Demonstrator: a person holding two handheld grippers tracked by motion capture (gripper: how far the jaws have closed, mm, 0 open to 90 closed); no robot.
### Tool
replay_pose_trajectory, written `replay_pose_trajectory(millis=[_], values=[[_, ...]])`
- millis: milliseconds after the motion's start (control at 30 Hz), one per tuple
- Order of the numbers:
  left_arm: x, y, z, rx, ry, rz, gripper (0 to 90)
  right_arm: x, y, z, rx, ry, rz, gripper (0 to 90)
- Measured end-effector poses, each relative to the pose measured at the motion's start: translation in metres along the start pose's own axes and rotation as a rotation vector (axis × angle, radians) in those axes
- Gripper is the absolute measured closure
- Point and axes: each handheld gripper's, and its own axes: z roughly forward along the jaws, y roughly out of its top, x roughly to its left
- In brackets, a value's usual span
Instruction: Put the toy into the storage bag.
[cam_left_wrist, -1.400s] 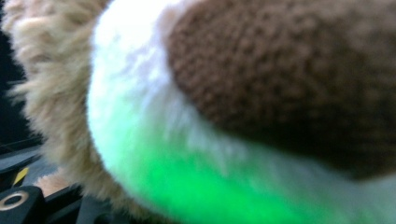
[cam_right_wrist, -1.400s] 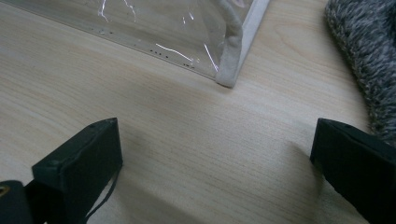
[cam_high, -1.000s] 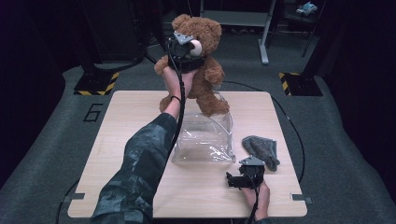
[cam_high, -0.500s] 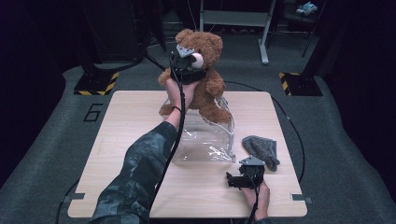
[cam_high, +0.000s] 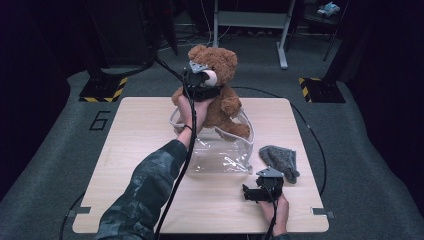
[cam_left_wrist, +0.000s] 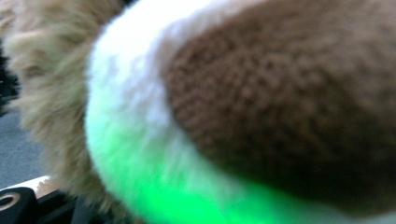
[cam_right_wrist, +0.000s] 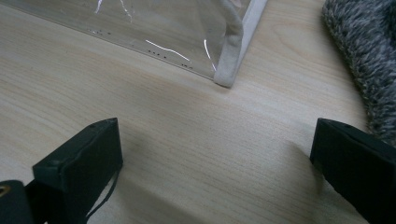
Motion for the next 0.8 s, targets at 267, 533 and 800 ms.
replay_pose_trajectory(millis=[267, 533, 800], values=[[-0.008, -0.012, 0.002, 0.025, -0.005, 0.001, 38.9, 0.0, 0.0, 0.0, -0.002, -0.004, -0.003, 1.6], [-0.006, -0.023, 0.005, 0.043, -0.007, -0.019, 37.8, 0.0, 0.0, 0.0, -0.001, -0.003, 0.002, 1.6], [-0.007, -0.037, 0.004, 0.086, -0.005, -0.022, 37.0, 0.0, 0.0, 0.0, -0.001, -0.003, 0.002, 1.6]])
